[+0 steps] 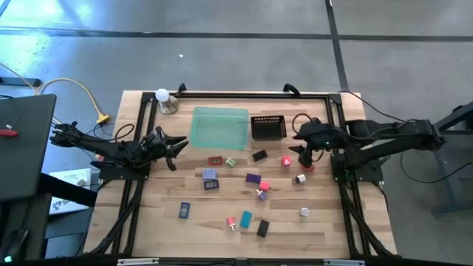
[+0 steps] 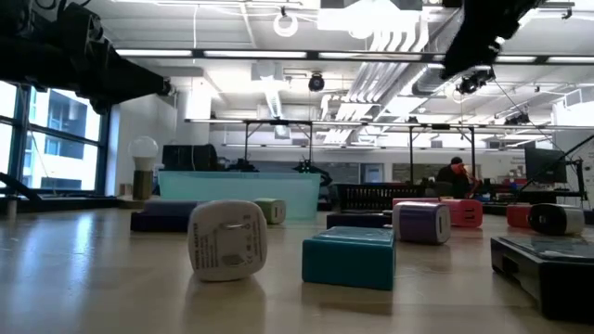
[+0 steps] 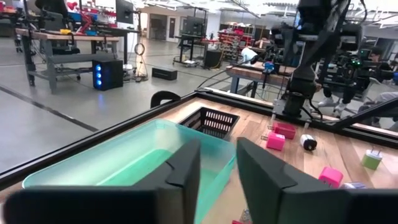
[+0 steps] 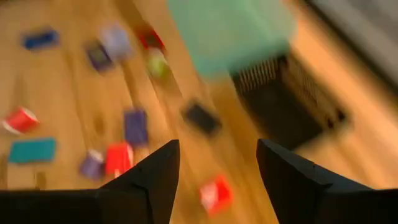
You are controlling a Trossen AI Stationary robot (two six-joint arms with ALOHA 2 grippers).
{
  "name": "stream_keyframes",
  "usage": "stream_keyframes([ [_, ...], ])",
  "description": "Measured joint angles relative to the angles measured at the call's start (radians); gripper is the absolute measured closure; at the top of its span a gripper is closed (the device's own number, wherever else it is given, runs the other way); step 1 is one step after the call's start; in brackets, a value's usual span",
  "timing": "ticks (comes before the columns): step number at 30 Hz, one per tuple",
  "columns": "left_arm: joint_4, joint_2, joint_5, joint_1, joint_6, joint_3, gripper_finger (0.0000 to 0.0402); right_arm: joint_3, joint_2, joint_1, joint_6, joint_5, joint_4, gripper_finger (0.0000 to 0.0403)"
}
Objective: Pick & Place Office items
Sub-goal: Put the red charger adapter into the green bin
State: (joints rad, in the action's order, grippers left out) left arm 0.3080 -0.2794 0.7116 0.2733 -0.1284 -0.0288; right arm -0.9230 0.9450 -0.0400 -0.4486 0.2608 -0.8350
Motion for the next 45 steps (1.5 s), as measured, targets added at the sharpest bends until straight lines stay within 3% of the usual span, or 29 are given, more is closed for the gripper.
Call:
stream_keyframes([
  [4, 0.000, 0.000, 0.000, 0.000, 0.000, 0.000, 0.0257, -0.073, 0.083, 0.040, -0.264, -0.022, -0.229, 0.0199],
  [7, 0.000, 0.000, 0.000, 0.000, 0.000, 0.000, 0.0243, -0.077, 0.113, 0.074, -0.364, -0.058, -0.292, 0.0199],
  [17, 0.000, 0.000, 0.000, 0.000, -0.003, 0.000, 0.0240, -0.078, 0.173, 0.105, -0.231, -0.131, -0.209, 0.0199],
  [27, 0.000, 0.000, 0.000, 0.000, -0.003, 0.000, 0.0240, -0.079, 0.177, 0.112, -0.262, -0.122, -0.143, 0.0198],
  [34, 0.000, 0.000, -0.001, 0.000, -0.003, 0.000, 0.0240, -0.078, 0.177, 0.093, -0.276, 0.054, -0.162, 0.0171],
  [45, 0.000, 0.000, -0.001, 0.000, -0.002, 0.000, 0.0240, -0.078, 0.192, 0.092, -0.291, 0.037, -0.156, 0.0152],
])
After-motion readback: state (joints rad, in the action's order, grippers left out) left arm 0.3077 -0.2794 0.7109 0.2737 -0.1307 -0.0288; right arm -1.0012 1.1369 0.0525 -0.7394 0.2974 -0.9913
